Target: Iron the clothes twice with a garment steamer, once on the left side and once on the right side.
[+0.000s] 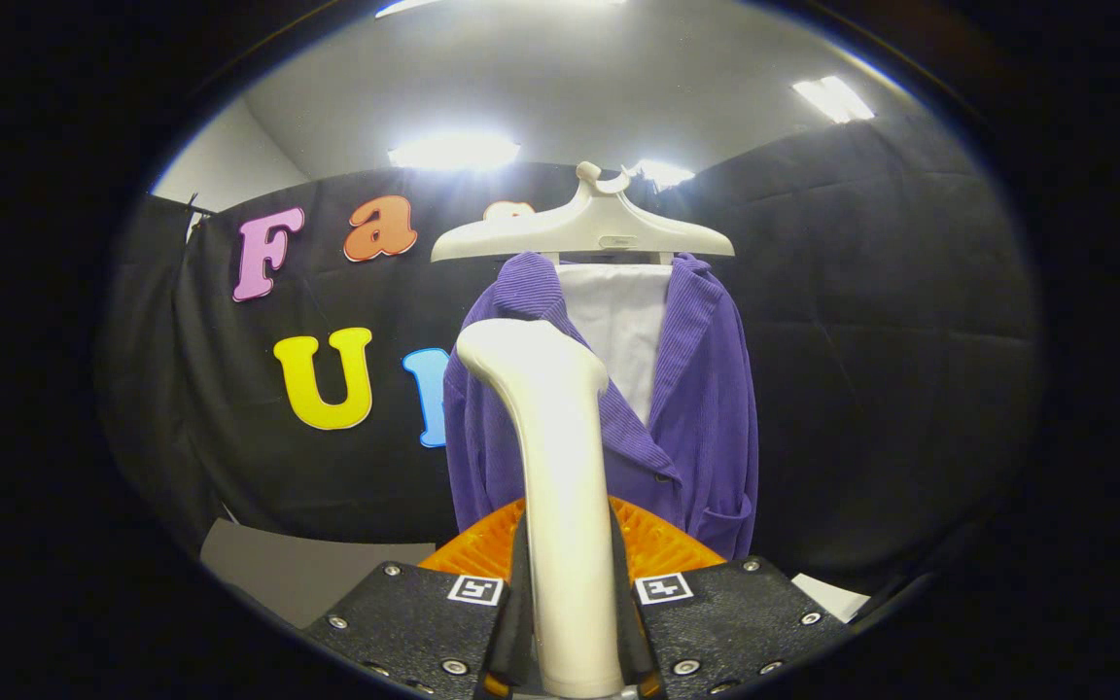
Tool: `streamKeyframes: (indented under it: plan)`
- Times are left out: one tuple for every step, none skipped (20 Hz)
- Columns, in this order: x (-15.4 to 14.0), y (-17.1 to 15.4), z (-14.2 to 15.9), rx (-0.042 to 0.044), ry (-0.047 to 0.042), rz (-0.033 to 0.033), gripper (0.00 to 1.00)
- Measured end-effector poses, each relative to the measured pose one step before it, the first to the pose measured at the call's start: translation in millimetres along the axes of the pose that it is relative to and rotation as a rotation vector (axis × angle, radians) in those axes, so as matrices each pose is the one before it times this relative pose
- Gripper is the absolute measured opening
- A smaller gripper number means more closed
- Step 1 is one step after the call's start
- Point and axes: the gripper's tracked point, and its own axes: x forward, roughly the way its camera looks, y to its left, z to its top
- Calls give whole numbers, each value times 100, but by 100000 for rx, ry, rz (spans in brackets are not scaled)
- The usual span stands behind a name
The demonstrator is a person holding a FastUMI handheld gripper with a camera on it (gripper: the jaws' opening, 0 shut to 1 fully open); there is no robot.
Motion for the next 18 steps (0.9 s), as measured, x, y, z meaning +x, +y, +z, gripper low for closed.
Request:
streamKeyframes:
  plan:
    - [815, 192, -184, -243, 230, -261, 35]
    - [666, 25, -424, -646, 805, -105, 35]
    - [626, -164, -442, -829, 807, -811, 35]
    - [767, -443, -531, -1467, 1007, -1713, 35]
    - [660, -321, -462, -1057, 884, -1440, 35]
    - [472, -139, -330, -434, 652, -737, 35]
    - [376, -114, -180, 452, 313, -281, 35]
    - [524, 46, -262, 890, 225, 81, 35]
    - [370, -185, -186, 525, -254, 403, 35]
    - [324, -142, -177, 669, -46, 221, 35]
    - [224, -190, -226, 231, 445, 18, 35]
    - [165, -409, -345, -100, 147, -393, 35]
    - [35, -344, -269, -92, 361, -586, 35]
    - [93, -271, -414, -288, 438, -689, 35]
    - [57, -293, -596, -200, 598, -706, 35]
    - [61, -233, -578, -32, 899, -356, 35]
    - [-49, -212, -728, -125, 1009, 158, 35]
    - [-36, -183, -934, -342, 1149, 873, 35]
